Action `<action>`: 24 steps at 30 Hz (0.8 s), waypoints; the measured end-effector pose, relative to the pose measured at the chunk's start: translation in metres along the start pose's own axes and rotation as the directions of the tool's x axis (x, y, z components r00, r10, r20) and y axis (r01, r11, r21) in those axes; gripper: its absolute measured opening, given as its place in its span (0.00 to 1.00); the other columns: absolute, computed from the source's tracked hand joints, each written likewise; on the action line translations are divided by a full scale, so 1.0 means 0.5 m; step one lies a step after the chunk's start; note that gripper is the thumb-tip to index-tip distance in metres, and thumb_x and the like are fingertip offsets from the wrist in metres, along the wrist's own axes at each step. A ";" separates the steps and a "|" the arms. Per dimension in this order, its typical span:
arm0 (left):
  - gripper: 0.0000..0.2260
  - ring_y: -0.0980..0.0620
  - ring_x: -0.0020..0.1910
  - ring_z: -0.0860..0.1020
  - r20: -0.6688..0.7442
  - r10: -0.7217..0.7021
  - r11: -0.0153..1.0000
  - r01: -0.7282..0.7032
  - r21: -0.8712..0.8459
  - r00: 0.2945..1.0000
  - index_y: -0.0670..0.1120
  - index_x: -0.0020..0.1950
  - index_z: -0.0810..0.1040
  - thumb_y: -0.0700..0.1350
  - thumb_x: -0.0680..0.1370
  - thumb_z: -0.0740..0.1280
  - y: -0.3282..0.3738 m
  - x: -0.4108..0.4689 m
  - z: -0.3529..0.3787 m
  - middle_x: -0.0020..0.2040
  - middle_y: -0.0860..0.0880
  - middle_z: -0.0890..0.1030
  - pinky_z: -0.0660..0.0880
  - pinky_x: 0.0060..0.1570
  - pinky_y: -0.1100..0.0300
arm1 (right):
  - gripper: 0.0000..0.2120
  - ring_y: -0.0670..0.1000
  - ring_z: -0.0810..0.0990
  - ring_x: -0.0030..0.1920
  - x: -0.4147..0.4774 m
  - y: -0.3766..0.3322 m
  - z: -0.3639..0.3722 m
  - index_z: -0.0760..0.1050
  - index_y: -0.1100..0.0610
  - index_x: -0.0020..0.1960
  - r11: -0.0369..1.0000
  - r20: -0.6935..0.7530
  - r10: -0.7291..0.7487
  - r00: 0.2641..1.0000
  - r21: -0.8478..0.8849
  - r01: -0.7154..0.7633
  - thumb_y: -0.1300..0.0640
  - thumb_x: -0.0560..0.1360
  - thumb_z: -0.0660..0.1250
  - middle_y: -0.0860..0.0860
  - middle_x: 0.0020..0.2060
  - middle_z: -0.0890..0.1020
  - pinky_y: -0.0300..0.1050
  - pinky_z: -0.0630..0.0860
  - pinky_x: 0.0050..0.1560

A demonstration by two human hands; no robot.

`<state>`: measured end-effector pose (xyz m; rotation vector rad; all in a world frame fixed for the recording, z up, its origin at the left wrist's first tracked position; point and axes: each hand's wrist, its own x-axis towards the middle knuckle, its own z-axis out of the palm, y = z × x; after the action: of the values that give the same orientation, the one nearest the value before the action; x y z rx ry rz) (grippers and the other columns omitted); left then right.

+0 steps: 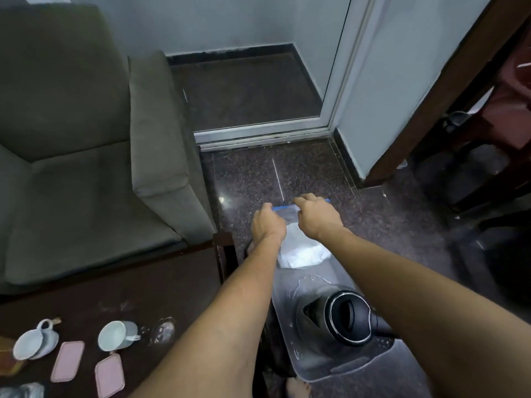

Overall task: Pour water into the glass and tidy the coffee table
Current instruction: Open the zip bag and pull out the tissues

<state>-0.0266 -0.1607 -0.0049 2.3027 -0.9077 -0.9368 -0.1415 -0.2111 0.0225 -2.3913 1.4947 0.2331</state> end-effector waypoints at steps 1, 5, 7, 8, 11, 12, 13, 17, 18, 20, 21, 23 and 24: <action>0.18 0.39 0.67 0.75 0.003 -0.019 1.000 0.019 -0.001 1.000 0.47 0.74 0.72 0.42 0.84 0.58 -0.001 0.012 0.010 0.69 0.41 0.77 0.72 0.63 0.49 | 0.22 0.59 0.70 0.72 0.013 0.001 0.006 0.69 0.54 0.75 1.000 0.005 -0.012 1.000 -0.013 0.012 0.61 0.81 0.61 0.54 0.75 0.69 0.53 0.71 0.65; 0.19 0.39 0.71 0.72 0.023 -0.089 0.994 0.090 -0.058 0.996 0.46 0.77 0.67 0.48 0.86 0.57 -0.003 0.055 0.039 0.72 0.41 0.74 0.70 0.66 0.49 | 0.26 0.57 0.57 0.80 0.056 0.002 0.034 0.61 0.54 0.80 0.994 0.016 -0.080 0.997 -0.071 0.081 0.59 0.83 0.61 0.52 0.80 0.61 0.54 0.59 0.75; 0.19 0.39 0.71 0.73 0.037 -0.118 0.990 0.120 -0.072 0.992 0.46 0.76 0.69 0.49 0.86 0.58 -0.003 0.071 0.050 0.72 0.41 0.75 0.71 0.65 0.49 | 0.27 0.56 0.54 0.81 0.076 0.005 0.048 0.59 0.53 0.80 0.989 0.044 -0.105 0.993 -0.104 0.109 0.59 0.83 0.61 0.51 0.81 0.59 0.55 0.55 0.79; 0.18 0.38 0.69 0.74 0.045 -0.122 0.989 0.125 -0.074 0.992 0.46 0.74 0.72 0.48 0.85 0.58 -0.005 0.078 0.054 0.70 0.41 0.76 0.72 0.63 0.49 | 0.27 0.56 0.52 0.82 0.082 0.006 0.054 0.58 0.52 0.81 0.987 0.069 -0.112 0.991 -0.109 0.119 0.58 0.83 0.60 0.50 0.81 0.58 0.56 0.52 0.80; 0.11 0.38 0.58 0.80 0.057 -0.074 0.993 0.078 -0.083 0.996 0.45 0.61 0.80 0.45 0.84 0.61 -0.013 0.088 0.061 0.58 0.41 0.83 0.77 0.55 0.49 | 0.27 0.55 0.53 0.82 0.092 0.011 0.065 0.57 0.51 0.81 0.985 0.114 -0.127 0.985 -0.103 0.139 0.56 0.84 0.59 0.49 0.81 0.60 0.58 0.49 0.80; 0.10 0.39 0.56 0.80 0.053 -0.047 0.994 0.051 -0.094 0.998 0.46 0.57 0.82 0.45 0.83 0.62 -0.014 0.087 0.061 0.55 0.42 0.84 0.78 0.54 0.49 | 0.26 0.54 0.55 0.81 0.091 0.013 0.066 0.58 0.51 0.81 0.985 0.110 -0.129 0.986 -0.101 0.140 0.55 0.84 0.58 0.50 0.80 0.63 0.59 0.49 0.80; 0.09 0.40 0.55 0.81 0.046 -0.020 0.994 0.025 -0.109 0.999 0.46 0.55 0.83 0.45 0.82 0.63 -0.015 0.084 0.058 0.53 0.43 0.85 0.79 0.53 0.49 | 0.23 0.55 0.57 0.80 0.091 0.014 0.065 0.61 0.52 0.80 0.985 0.103 -0.128 0.986 -0.102 0.139 0.54 0.85 0.57 0.51 0.78 0.67 0.59 0.48 0.80; 0.08 0.43 0.53 0.81 0.021 0.086 0.987 -0.083 -0.140 0.996 0.49 0.54 0.85 0.44 0.81 0.66 -0.004 0.054 0.033 0.52 0.46 0.86 0.77 0.51 0.53 | 0.17 0.57 0.68 0.72 0.079 0.017 0.041 0.74 0.52 0.69 0.976 0.050 -0.151 0.987 -0.152 0.157 0.50 0.86 0.54 0.53 0.66 0.78 0.60 0.49 0.79; 0.08 0.44 0.52 0.81 0.019 0.107 0.984 -0.103 -0.143 0.994 0.50 0.54 0.85 0.45 0.81 0.66 0.000 0.046 0.025 0.51 0.46 0.86 0.76 0.50 0.54 | 0.16 0.57 0.69 0.70 0.075 0.016 0.029 0.75 0.52 0.68 0.972 0.033 -0.163 0.986 -0.163 0.166 0.50 0.86 0.54 0.53 0.64 0.79 0.60 0.48 0.79; 0.08 0.44 0.52 0.81 0.018 0.146 0.977 -0.142 -0.161 0.989 0.51 0.53 0.84 0.46 0.82 0.65 0.009 0.029 0.008 0.49 0.48 0.86 0.76 0.49 0.53 | 0.16 0.57 0.70 0.68 0.064 0.016 -0.001 0.77 0.51 0.65 0.967 -0.001 -0.184 0.983 -0.179 0.181 0.50 0.86 0.54 0.52 0.61 0.81 0.60 0.48 0.79; 0.07 0.44 0.51 0.82 0.017 0.167 0.972 -0.161 -0.171 0.986 0.51 0.53 0.84 0.46 0.82 0.65 0.015 0.019 -0.001 0.49 0.48 0.86 0.77 0.50 0.52 | 0.16 0.57 0.70 0.67 0.056 0.017 -0.016 0.78 0.51 0.64 0.965 -0.017 -0.192 0.981 -0.187 0.186 0.49 0.85 0.55 0.51 0.60 0.81 0.59 0.48 0.78; 0.07 0.45 0.52 0.82 0.010 0.212 0.960 -0.206 -0.192 0.977 0.51 0.53 0.84 0.46 0.82 0.65 0.031 -0.006 -0.028 0.49 0.49 0.86 0.79 0.52 0.50 | 0.16 0.57 0.71 0.66 0.039 0.012 -0.051 0.80 0.50 0.63 0.962 -0.046 -0.202 0.978 -0.198 0.189 0.50 0.85 0.55 0.51 0.59 0.82 0.59 0.49 0.78; 0.08 0.46 0.52 0.82 0.001 0.237 0.953 -0.232 -0.196 0.972 0.51 0.53 0.84 0.46 0.82 0.65 0.041 -0.021 -0.046 0.50 0.49 0.86 0.79 0.53 0.50 | 0.16 0.56 0.71 0.66 0.028 0.007 -0.071 0.80 0.50 0.63 0.961 -0.063 -0.207 0.976 -0.200 0.190 0.50 0.85 0.55 0.51 0.58 0.82 0.59 0.48 0.78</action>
<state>-0.0235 -0.1624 0.0275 1.9731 -1.0254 -0.9092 -0.1394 -0.2367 0.0508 -2.7157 1.3056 0.2448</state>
